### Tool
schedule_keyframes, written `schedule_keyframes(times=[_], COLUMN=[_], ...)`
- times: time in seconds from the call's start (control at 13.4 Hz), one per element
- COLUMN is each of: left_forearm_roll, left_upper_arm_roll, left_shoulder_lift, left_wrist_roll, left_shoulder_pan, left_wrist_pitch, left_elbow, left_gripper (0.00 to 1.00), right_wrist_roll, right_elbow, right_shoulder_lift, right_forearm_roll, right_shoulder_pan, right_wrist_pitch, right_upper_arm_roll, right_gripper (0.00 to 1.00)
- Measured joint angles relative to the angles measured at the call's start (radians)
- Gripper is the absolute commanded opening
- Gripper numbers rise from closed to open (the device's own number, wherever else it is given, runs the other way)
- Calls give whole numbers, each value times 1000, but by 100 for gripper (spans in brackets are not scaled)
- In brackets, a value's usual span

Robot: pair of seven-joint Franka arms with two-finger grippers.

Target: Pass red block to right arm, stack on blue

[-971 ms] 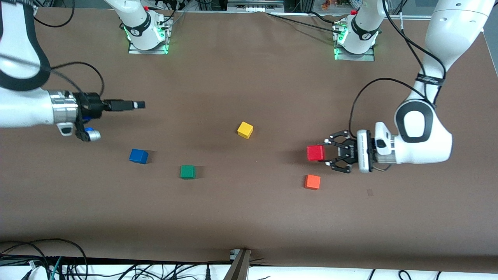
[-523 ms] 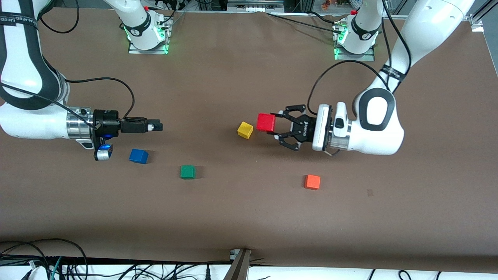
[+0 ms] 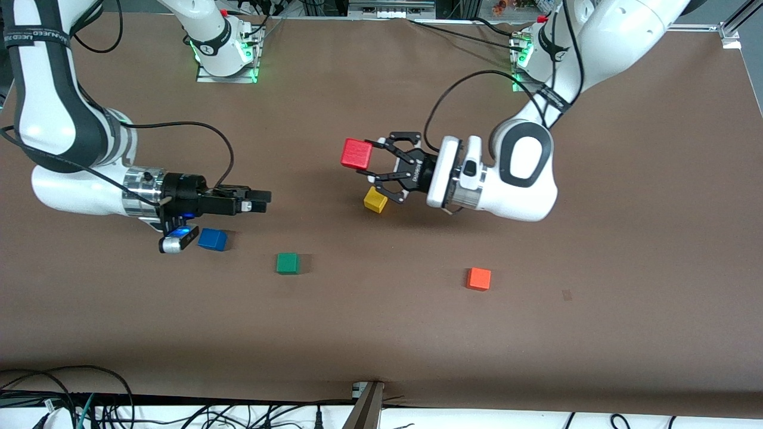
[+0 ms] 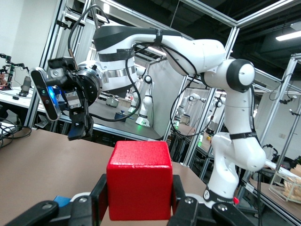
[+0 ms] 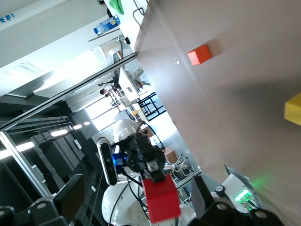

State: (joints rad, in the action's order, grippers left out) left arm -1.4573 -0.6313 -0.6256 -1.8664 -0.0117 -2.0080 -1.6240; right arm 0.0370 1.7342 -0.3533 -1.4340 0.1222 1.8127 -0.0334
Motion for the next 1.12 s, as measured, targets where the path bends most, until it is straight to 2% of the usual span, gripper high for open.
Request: schedule_keyframes(times=[0.3, 0.75, 1.12], left_forearm_roll=[-116, -142, -146], left_upper_arm_roll=[0, 0, 5], left_shoulder_lift=[-2, -44, -53], left_wrist_roll=[-26, -26, -29], left_shoulder_pan=[83, 155, 158], left_wrist_pitch=[-112, -198, -217], left_elbow=[4, 48, 67], left_gripper=[0, 0, 0], right_wrist_roll=[0, -39, -112], right_elbow=[20, 163, 226], right_shoulder_lift=[9, 116, 130], right_forearm_roll=[-8, 2, 50], right_shoulder_pan=[61, 61, 61], right_wrist_pitch=[30, 35, 16], right_upper_arm_roll=[-1, -21, -19], right_gripper=[100, 100, 100])
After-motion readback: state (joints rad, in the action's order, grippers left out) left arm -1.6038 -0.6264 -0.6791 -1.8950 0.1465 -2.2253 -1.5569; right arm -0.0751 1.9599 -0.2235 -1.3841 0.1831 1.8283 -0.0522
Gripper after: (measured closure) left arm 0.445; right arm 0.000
